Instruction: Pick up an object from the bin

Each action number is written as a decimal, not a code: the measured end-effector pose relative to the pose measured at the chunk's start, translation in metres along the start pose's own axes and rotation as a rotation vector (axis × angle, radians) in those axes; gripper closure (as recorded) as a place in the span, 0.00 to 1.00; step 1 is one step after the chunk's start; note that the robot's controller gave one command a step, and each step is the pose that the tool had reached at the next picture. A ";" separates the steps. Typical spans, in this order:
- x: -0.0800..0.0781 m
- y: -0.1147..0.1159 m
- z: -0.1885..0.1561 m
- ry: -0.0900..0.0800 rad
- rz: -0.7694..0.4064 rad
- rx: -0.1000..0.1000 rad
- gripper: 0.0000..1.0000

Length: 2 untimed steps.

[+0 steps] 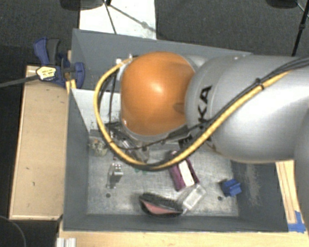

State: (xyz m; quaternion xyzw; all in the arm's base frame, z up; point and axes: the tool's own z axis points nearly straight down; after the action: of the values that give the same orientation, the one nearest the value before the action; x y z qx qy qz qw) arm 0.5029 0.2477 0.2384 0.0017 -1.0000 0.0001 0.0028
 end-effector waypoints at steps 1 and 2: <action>0.020 -0.038 0.061 -0.003 -0.168 0.001 0.00; 0.009 -0.089 0.068 -0.004 -0.389 0.003 0.00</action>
Offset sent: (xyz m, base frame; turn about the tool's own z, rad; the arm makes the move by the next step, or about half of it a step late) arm -0.0197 -0.0370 -0.0599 -0.1702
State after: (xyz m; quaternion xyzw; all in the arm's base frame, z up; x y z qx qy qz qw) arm 0.4936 0.1584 0.1705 0.1952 -0.9808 0.0010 0.0007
